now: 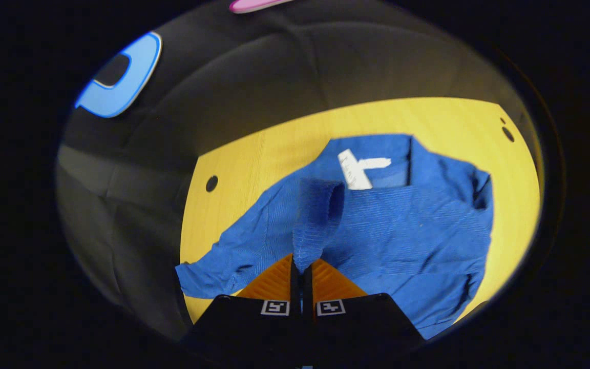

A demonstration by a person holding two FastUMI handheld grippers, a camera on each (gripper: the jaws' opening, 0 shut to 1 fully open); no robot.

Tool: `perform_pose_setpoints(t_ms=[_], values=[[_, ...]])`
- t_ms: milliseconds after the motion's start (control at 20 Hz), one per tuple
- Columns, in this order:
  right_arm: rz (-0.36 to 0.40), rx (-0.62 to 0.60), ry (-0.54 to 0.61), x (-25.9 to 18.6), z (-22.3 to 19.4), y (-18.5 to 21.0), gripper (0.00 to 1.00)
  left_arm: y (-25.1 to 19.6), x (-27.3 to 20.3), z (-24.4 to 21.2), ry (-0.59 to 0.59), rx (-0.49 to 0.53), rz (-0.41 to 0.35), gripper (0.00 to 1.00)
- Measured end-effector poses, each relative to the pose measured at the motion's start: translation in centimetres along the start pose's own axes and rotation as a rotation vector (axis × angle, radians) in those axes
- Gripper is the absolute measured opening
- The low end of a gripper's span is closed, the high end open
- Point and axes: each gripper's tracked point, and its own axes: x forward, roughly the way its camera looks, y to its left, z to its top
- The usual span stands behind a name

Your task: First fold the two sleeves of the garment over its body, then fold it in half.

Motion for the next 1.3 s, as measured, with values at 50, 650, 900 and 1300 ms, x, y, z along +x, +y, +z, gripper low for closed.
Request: perform_pose_setpoints(t_ms=[50, 650, 900, 1300], values=[[0.006, -0.001, 0.015, 1.4, -0.6, 0.6, 0.05, 0.7, -0.3, -0.4, 0.011, -0.004, 0.022, 0.82], [0.195, 0.080, 0.036, 3.4, -1.1, 5.8, 0.79, 1.0, 0.9, -6.8, 0.218, -0.154, 0.016, 0.83], [0.247, -0.044, -0.026, -1.9, 0.5, 5.1, 0.80, -0.4, 6.6, -6.8, 0.279, -0.213, -0.043, 0.84], [0.269, -0.301, -0.113, -16.4, -1.3, -0.4, 0.82, -1.3, 18.1, -8.5, 0.486, -0.176, -0.135, 0.84]])
